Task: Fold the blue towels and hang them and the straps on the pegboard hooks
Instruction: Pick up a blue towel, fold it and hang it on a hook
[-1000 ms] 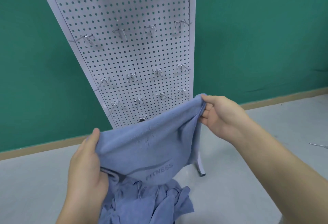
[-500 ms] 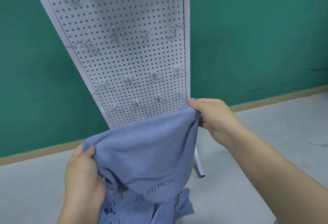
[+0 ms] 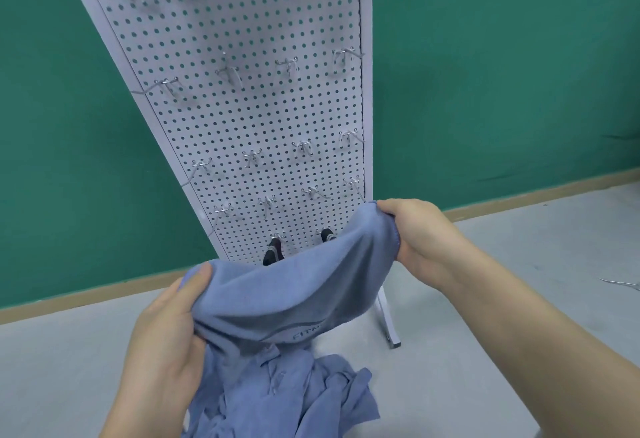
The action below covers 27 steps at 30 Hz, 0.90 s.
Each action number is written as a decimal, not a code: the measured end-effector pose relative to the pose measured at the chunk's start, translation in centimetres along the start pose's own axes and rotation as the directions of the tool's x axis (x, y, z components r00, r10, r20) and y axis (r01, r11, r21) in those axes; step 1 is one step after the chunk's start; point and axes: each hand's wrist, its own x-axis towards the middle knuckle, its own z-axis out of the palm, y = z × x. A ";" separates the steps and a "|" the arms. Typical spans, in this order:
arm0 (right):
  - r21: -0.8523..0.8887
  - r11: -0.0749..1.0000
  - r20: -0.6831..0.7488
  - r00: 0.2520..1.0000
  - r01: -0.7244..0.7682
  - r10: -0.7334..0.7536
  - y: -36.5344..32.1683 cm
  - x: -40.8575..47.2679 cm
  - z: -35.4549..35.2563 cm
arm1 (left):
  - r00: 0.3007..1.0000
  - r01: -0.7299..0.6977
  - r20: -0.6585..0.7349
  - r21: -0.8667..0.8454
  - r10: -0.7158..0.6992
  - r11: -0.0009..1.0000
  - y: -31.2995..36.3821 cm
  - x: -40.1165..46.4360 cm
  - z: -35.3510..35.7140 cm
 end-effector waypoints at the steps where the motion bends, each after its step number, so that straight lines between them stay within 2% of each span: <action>1: -0.017 1.000 0.007 1.000 0.003 -0.003 0.0 -0.1 0.1 | 1.000 0.004 -0.002 0.016 -0.004 1.000 0.0 -0.1 0.1; 7: -0.160 0.981 0.084 0.992 0.108 -0.095 0.4 -0.6 0.4 | 0.998 0.062 0.009 0.039 -0.062 0.997 0.1 -0.4 0.8; 14: -0.147 0.970 0.137 0.975 0.194 -0.174 -0.1 -0.8 0.2 | 0.999 0.035 0.036 -0.071 -0.032 0.997 0.3 -0.3 0.7; 20: -0.467 0.814 0.057 0.931 0.344 -0.361 0.0 -1.3 0.3 | 1.000 0.014 0.026 -0.107 -0.011 0.994 0.7 -0.5 0.5; 27: -0.606 0.681 0.118 0.894 0.410 -0.432 0.4 -1.1 0.0 | 0.998 0.066 0.011 0.058 -0.067 0.996 0.5 -0.4 0.8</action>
